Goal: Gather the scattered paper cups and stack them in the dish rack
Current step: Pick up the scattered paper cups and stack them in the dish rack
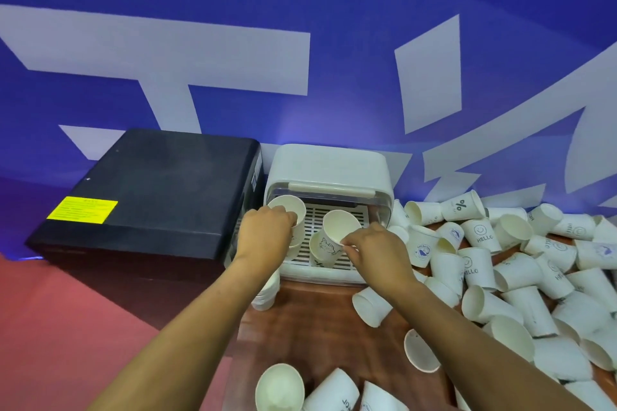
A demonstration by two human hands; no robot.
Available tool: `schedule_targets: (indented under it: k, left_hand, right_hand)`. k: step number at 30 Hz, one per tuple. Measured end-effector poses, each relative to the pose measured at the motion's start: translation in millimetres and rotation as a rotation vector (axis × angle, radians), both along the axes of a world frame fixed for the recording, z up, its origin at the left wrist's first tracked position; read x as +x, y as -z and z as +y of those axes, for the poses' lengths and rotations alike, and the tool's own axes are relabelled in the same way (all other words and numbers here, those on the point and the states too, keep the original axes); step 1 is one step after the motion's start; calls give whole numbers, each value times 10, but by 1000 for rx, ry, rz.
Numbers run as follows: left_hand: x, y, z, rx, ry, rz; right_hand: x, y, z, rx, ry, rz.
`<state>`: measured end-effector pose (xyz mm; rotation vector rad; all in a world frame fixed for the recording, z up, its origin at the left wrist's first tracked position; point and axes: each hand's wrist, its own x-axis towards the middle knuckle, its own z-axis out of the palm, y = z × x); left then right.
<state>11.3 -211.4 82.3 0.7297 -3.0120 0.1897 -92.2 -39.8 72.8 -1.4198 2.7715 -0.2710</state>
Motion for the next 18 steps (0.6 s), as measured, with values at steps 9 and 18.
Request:
schedule_targets:
  k: [9,18]
  left_hand:
    - [-156,233,-109,28,66,-144]
    - [-310,393,-191,64,85,-254]
  right_hand:
    - [-120,187,-204,84,-50,-15]
    - [-221,438,-308,176,-37,-40]
